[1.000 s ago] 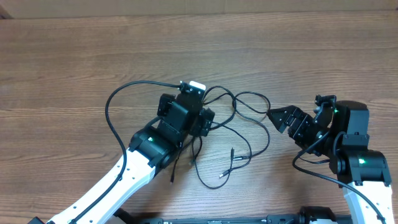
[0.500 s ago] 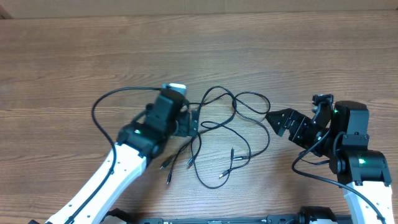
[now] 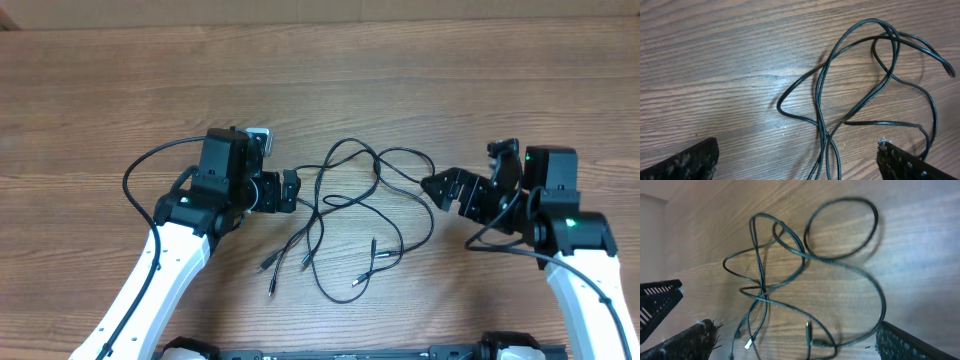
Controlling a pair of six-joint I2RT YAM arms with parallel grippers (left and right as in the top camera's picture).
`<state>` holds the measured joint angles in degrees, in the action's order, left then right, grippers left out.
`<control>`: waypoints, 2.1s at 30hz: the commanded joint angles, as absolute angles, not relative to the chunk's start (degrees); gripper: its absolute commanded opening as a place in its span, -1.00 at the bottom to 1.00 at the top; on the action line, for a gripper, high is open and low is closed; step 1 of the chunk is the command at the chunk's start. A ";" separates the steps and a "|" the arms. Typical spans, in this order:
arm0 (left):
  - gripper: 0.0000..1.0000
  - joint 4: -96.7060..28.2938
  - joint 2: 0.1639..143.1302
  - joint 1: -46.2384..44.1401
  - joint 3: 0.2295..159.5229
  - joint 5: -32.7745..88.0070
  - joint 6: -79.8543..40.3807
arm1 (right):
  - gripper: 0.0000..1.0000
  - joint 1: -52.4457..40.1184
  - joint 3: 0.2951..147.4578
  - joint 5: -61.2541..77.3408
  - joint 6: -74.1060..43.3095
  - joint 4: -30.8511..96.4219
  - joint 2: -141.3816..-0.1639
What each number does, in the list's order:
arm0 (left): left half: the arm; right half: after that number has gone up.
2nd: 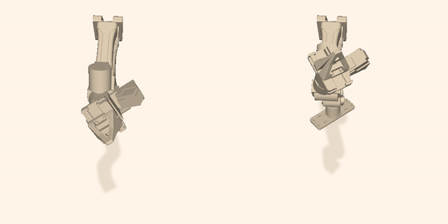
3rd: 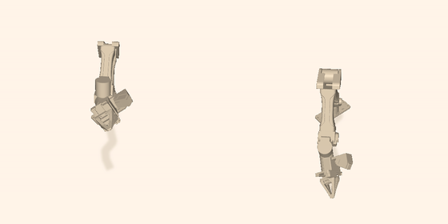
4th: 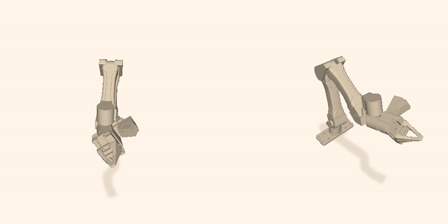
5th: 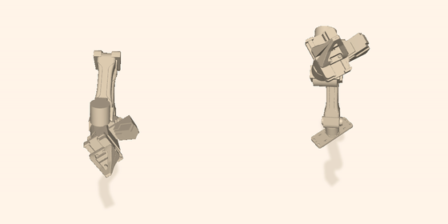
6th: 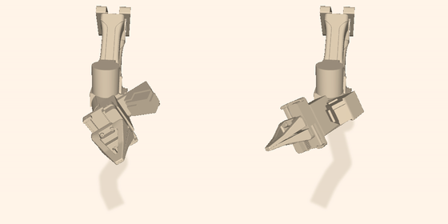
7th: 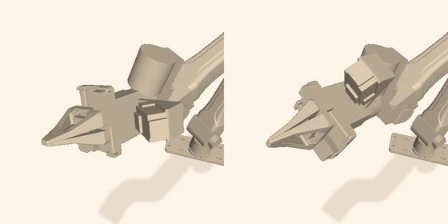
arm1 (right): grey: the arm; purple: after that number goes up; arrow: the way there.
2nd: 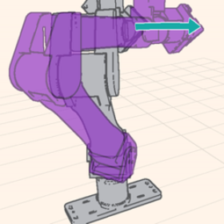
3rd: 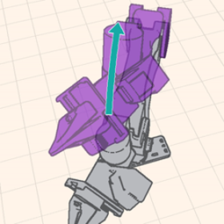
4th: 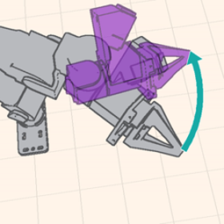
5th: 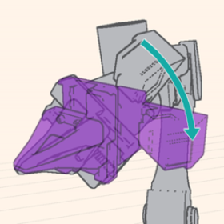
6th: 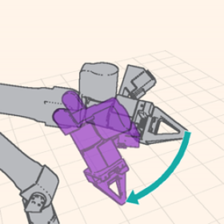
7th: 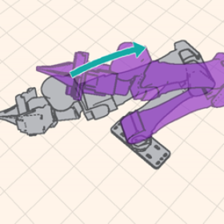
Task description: Untangle cables
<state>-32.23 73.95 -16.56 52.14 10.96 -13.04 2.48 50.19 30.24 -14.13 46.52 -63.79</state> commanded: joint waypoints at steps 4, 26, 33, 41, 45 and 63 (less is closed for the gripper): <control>0.99 -32.47 74.15 -16.51 52.77 11.84 -11.99 | 1.00 2.20 59.35 30.96 -8.82 45.78 -68.75; 0.99 -32.47 74.15 -16.51 52.77 11.84 -11.99 | 1.00 -9.47 77.97 16.29 18.70 49.30 -101.43; 0.99 -32.47 74.15 -16.51 52.77 11.84 -11.99 | 0.93 -10.41 77.12 21.58 20.27 49.60 -106.04; 1.00 -32.47 74.15 -16.53 52.77 11.84 -11.99 | 0.48 -15.09 77.10 24.27 24.49 50.22 -106.48; 0.99 -32.47 74.15 -16.53 52.77 11.84 -11.99 | 0.05 -17.45 77.10 23.75 24.53 51.77 -106.52; 0.99 -32.49 74.15 -16.51 52.77 11.84 -11.99 | -0.93 -17.65 77.91 23.64 25.54 59.51 -106.52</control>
<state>-32.42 73.95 -16.56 52.14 11.18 -13.06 -17.69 76.62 23.14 25.74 58.57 -106.04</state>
